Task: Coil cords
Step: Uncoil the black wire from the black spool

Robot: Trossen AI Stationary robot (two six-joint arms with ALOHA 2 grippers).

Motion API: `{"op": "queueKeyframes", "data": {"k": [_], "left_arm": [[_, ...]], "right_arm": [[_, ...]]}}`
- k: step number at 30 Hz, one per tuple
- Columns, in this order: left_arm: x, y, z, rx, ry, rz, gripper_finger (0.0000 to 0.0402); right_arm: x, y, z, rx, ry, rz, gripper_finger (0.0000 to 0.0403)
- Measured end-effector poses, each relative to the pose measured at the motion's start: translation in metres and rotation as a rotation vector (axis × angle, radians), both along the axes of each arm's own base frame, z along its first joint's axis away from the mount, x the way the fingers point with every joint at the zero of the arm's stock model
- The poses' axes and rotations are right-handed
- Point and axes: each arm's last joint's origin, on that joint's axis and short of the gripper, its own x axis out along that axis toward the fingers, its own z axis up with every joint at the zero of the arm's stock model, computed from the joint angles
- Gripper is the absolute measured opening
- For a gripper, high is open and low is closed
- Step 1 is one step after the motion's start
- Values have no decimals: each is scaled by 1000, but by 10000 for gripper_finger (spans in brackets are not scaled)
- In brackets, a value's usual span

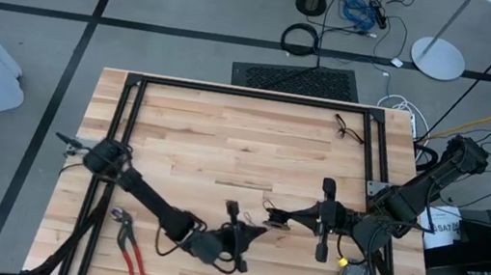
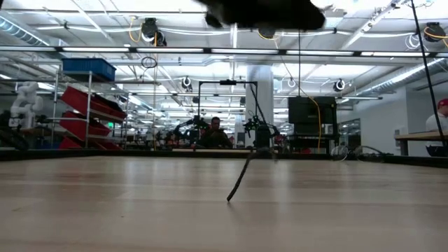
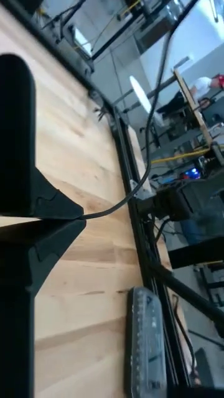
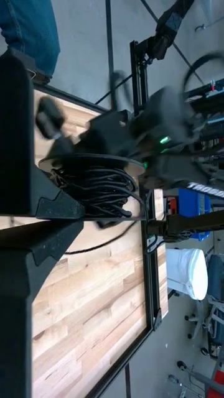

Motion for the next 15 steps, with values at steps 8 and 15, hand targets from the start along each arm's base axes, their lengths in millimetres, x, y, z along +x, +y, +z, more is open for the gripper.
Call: {"op": "queueKeyframes", "data": {"k": [8, 15], "left_arm": [[-38, -4, 60, -9, 19, 44, 3], [-80, -18, 106, -20, -57, 84, 2]], "right_arm": [[0, 0, 0, -3, 4, 0, 0], [0, 0, -1, -4, 12, -4, 0]]}}
